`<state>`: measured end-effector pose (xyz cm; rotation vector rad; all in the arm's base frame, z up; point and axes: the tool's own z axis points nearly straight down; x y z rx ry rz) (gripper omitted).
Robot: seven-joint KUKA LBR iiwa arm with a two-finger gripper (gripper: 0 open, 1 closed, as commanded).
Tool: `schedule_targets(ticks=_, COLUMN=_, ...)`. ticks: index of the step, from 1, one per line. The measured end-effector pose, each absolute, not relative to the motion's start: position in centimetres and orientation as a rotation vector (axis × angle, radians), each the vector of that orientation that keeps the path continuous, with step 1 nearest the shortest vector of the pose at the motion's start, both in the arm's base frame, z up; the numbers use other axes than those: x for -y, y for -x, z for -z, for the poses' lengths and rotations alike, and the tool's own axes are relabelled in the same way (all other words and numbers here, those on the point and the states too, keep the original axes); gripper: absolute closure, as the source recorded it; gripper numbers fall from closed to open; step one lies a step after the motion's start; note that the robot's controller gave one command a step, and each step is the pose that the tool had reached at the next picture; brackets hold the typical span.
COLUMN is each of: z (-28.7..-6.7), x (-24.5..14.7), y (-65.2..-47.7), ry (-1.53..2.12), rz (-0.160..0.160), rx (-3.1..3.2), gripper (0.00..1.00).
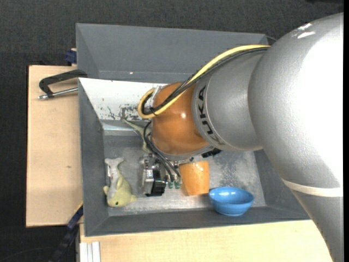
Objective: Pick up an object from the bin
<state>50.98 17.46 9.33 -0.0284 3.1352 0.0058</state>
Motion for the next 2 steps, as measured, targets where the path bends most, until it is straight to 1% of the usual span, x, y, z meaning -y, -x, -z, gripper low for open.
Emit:
schedule_targets(ticks=1, z=-12.0, x=-17.5, y=-51.1, ry=0.028, rz=-0.006, rx=-3.135, gripper=1.0)
schedule_targets(ticks=2, z=-13.7, x=-17.6, y=-51.3, ry=0.028, rz=-0.006, rx=-3.135, gripper=1.0)
